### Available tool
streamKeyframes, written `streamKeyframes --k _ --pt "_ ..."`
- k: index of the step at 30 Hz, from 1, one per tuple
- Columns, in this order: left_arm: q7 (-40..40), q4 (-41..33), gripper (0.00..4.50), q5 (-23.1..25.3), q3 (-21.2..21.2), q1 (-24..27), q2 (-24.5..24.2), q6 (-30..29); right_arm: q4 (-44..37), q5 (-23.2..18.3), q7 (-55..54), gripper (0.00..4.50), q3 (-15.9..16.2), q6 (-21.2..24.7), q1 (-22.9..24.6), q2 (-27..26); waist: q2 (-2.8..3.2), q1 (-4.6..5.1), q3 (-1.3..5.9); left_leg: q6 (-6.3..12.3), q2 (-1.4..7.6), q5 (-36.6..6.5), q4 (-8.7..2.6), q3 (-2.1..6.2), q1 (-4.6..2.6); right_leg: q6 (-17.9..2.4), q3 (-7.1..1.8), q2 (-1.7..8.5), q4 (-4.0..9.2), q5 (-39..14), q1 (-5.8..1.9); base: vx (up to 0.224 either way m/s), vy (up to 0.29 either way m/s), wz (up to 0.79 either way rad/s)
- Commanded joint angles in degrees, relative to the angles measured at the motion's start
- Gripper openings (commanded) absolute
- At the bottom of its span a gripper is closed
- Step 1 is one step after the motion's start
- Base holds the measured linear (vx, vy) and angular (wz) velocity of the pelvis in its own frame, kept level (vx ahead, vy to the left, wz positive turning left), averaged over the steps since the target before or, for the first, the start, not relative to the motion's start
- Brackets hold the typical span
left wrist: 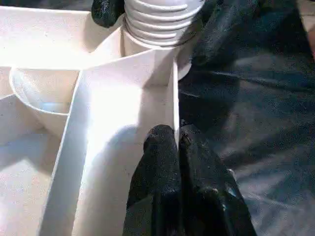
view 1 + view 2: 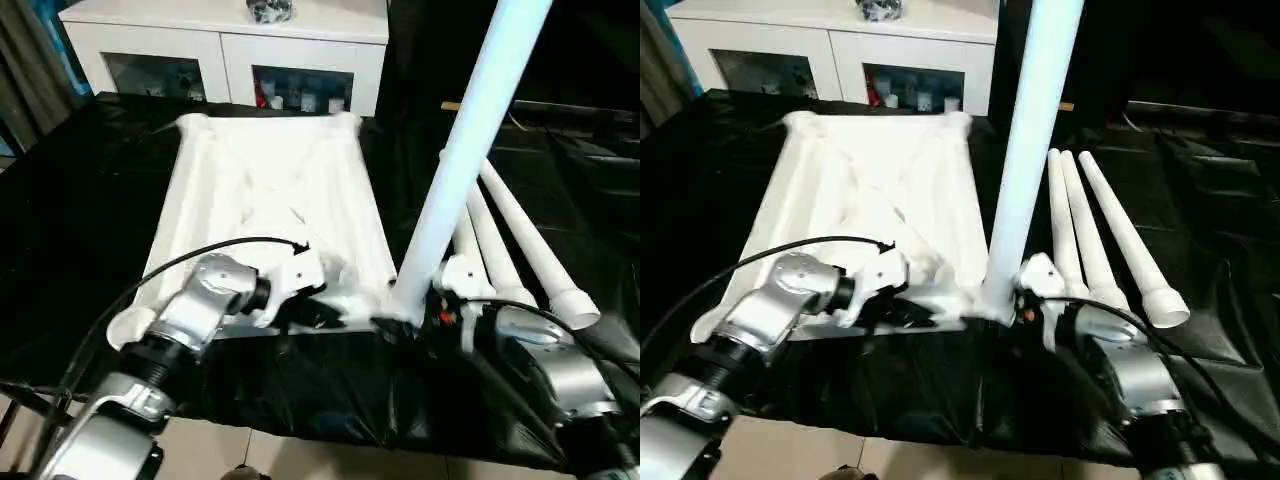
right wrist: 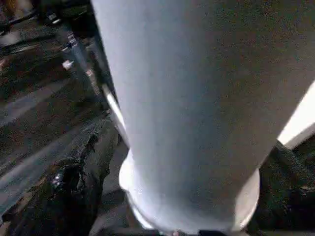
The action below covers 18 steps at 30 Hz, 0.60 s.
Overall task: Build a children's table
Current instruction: Rotate leg to tighten
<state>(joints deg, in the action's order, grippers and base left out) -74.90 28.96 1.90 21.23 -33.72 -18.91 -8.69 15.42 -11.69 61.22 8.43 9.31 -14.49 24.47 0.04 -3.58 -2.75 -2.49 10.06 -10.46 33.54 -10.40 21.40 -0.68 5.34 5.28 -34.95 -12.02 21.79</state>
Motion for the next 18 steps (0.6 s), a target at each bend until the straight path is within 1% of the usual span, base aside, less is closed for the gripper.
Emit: streamKeyframes --k 1,2,3,4,5,6,9,10,11,14,16,17,18 --pt "-3.5 -1.4 0.0 -0.9 2.6 0.3 0.6 1.3 -1.8 -0.8 3.3 3.62 2.4 1.1 0.3 1.0 -0.28 0.01 3.18 4.03 3.86 -12.0 -4.11 1.25 -0.68 -14.3 -3.6 4.26 4.36 -7.1 -2.51 0.0 0.0 0.0" --pt "-4.1 -1.4 0.0 -1.0 2.7 0.3 0.3 1.5 -2.1 -0.8 4.0 3.62 2.8 1.3 0.4 1.5 -0.22 -0.11 3.21 4.25 3.91 -11.4 -4.06 1.25 -0.73 -14.5 -3.57 4.26 4.23 -6.4 -2.56 0.0 0.0 0.0" --pt "-4.8 -1.4 0.0 -1.0 2.9 0.3 0.0 1.7 -2.2 -0.8 4.5 3.48 3.1 1.5 0.3 1.9 -0.21 -0.16 3.22 4.47 3.9 -11.2 -4.01 1.22 -0.71 -14.6 -3.57 4.26 4.16 -6.0 -2.53 0.0 0.0 0.0" --pt "-5.3 -1.3 0.0 -0.9 3.0 0.3 -0.3 1.9 -2.4 -0.8 5.1 3.39 3.2 1.6 0.3 2.2 -0.45 -0.14 3.25 4.55 3.93 -11.0 -3.98 1.19 -0.7 -14.7 -3.57 4.3 4.16 -5.9 -2.53 0.0 0.0 0.0" --pt "-5.3 -1.3 0.0 -0.9 3.0 0.3 -0.3 1.9 -2.4 -0.8 5.1 3.32 3.2 1.6 0.3 2.2 -0.34 -0.22 3.24 4.58 3.93 -10.9 -3.97 1.19 -0.72 -14.9 -3.56 4.33 4.13 -6.1 -2.49 0.0 0.0 0.0" --pt "-5.2 -1.2 0.0 -0.8 3.0 0.3 -0.3 2.1 -2.2 -0.8 5.2 3.25 3.2 1.6 0.2 2.1 -0.58 -0.17 3.18 4.6 3.94 -11.0 -4.01 1.17 -0.69 -14.9 -3.54 4.28 4.17 -6.5 -2.45 0.0 0.0 0.0" --pt "-5.4 -1.0 0.0 -0.9 3.0 0.4 -0.4 2.1 -2.1 -0.8 5.5 2.92 3.3 1.8 0.0 1.9 -0.46 -0.27 3.19 4.31 3.93 -11.1 -3.99 1.2 -0.71 -14.7 -3.54 4.38 4.2 -7.5 -2.47 0.0 0.0 0.0" --pt "-5.2 -0.8 0.0 -1.2 2.6 0.4 -0.2 1.7 -2.2 -0.9 5.5 2.9 3.5 2.3 0.2 1.5 -0.08 -0.35 3.2 4.09 3.93 -11.2 -3.98 1.25 -0.79 -14.7 -3.56 4.39 4.18 -7.5 -2.43 0.0 0.0 0.0" --pt "-4.6 -0.5 0.0 -1.1 2.4 0.3 0.0 1.2 -2.2 -1.0 4.9 2.9 3.3 2.6 0.3 1.1 -0.27 -0.27 3.22 3.96 3.91 -11.3 -3.99 1.22 -0.73 -14.7 -3.55 4.32 4.2 -7.3 -2.48 0.0 0.0 0.0" --pt "-1.2 0.9 0.0 -0.5 1.4 -0.6 1.2 -1.2 -1.5 -1.7 0.5 2.84 1.7 4.6 0.4 -1.3 -0.26 -0.27 3.14 3.55 3.91 -11.8 -4.08 1.26 -0.78 -14.8 -3.56 4.37 4.25 -7.9 -2.42 0.0 0.0 0.0" --pt "2.1 1.6 0.0 -0.4 0.2 -1.4 2.6 -3.2 0.1 -1.5 -5.6 2.83 -0.4 5.3 -0.3 -4.2 -0.2 -0.12 2.91 2.67 3.75 -13.6 -4.25 1.28 -0.88 -14.2 -3.52 4.37 4.64 -11.1 -2.3 0.0 0.0 0.0" --pt "3.3 1.9 0.0 -0.3 -0.1 -1.7 3.1 -3.9 0.7 -1.4 -7.7 2.82 -1.1 5.4 -0.6 -5.2 -0.24 0.03 2.84 1.58 3.77 -15.0 -4.39 1.38 -1.05 -13.5 -3.51 4.5 4.96 -14.2 -2.16 0.0 0.0 0.0" --pt "6.1 2.5 0.0 0.4 -0.4 -2.2 4.2 -5.1 2.3 -0.3 -11.8 2.82 -1.8 4.7 -1.2 -6.8 -0.29 0.15 2.84 1.01 3.73 -15.6 -4.36 1.36 -1.08 -13.1 -3.53 4.5 5.05 -15.6 -2.02 0.0 0.0 0.0"
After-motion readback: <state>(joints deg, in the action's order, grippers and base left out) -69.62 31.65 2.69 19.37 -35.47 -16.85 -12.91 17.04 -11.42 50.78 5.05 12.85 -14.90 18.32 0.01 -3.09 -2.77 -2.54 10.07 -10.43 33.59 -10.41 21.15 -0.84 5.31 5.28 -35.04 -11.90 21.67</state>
